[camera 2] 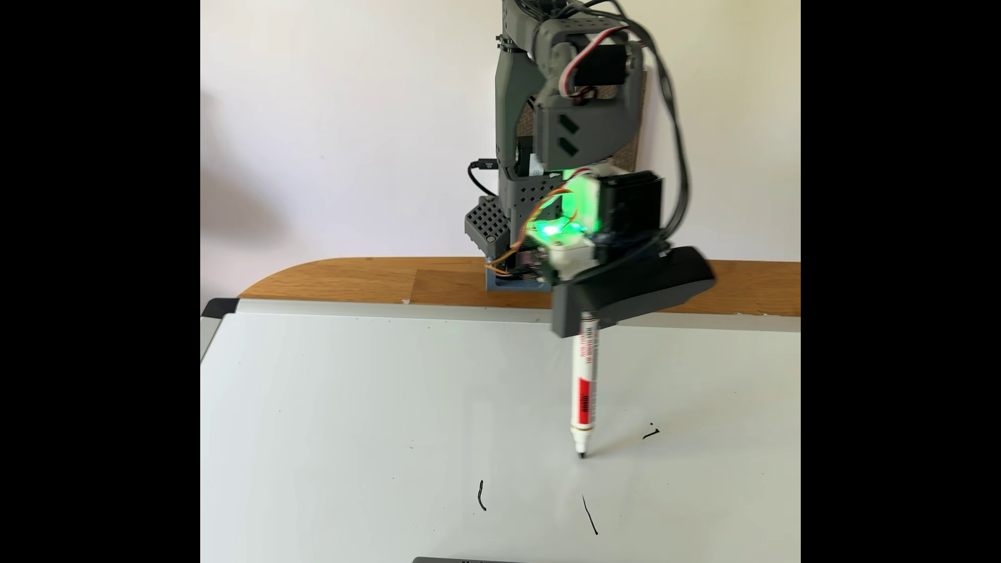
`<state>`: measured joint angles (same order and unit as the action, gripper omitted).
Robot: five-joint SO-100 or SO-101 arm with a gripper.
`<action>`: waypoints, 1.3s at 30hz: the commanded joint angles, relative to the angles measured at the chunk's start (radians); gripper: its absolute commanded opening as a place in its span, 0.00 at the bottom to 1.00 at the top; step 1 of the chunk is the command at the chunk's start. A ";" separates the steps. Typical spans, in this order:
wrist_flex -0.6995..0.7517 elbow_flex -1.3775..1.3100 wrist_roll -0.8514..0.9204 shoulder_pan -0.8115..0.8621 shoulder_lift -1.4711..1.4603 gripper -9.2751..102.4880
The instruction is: Draw a face
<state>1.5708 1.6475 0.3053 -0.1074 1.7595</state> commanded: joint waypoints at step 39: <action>0.098 -0.005 0.267 0.565 0.071 0.08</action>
<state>1.6582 1.7089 0.5645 0.4433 1.7625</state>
